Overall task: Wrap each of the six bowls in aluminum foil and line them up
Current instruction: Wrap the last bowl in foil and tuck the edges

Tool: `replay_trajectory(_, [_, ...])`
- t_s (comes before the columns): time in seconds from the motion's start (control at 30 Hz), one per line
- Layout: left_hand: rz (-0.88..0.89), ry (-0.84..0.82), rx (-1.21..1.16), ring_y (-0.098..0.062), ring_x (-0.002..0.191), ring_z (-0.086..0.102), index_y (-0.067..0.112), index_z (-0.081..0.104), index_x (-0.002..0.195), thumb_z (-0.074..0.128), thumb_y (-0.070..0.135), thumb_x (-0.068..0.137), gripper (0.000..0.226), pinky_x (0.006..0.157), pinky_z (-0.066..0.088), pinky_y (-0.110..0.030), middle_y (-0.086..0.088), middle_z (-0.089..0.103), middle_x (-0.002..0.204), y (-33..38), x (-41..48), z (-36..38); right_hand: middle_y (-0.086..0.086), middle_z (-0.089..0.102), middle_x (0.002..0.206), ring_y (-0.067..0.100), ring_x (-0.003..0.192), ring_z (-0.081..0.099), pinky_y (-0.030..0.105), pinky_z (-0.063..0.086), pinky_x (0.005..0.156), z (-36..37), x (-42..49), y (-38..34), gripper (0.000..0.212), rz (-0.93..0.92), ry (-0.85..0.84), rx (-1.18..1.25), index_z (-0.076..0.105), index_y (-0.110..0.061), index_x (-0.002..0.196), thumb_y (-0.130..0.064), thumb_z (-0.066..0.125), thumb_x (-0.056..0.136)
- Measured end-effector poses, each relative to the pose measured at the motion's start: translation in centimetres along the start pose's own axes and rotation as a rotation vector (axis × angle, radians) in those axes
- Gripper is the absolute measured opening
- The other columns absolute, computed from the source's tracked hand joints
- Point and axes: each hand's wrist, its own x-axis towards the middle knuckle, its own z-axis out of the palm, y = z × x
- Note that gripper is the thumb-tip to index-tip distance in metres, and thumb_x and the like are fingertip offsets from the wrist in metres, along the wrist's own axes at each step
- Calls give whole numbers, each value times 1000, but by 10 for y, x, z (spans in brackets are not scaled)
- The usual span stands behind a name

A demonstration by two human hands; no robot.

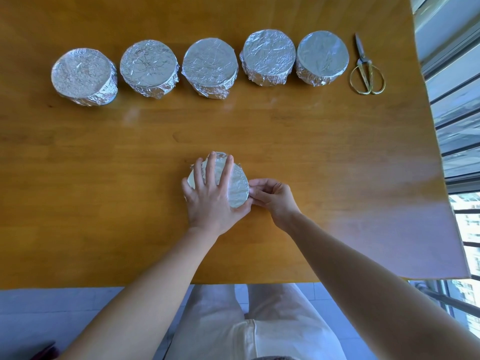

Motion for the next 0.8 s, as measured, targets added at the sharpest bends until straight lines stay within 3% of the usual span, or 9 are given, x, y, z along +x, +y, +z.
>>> replay_trajectory(0.17, [-9,10,-2,-37,144,24,30,16,157,31,83,74,99,99,28,-55,-9,19,162,1,1,0,19,74,92,24,81,72,27,59,75,2,-2,-5,13,-4,4,-43,72,8,98,8,66,86])
replay_trajectory(0.27, [-7,9,-4,-38,144,25,30,17,156,32,82,74,99,99,30,-55,-10,20,162,1,0,0,24,73,99,30,90,71,33,59,85,1,-2,-7,19,10,-21,-74,73,7,99,7,57,89])
replay_trajectory(0.43, [-11,-2,8,-37,144,23,31,14,157,31,84,73,101,99,29,-55,-8,17,162,0,0,1,28,71,102,39,98,69,41,56,93,1,5,-14,25,121,-16,-30,71,13,99,-8,69,87])
replay_trajectory(0.8, [-10,-7,9,-37,144,22,31,12,157,28,85,75,100,100,28,-55,-8,15,163,1,1,1,20,72,94,26,80,72,24,59,67,6,3,-19,19,205,56,33,69,10,97,-4,73,84])
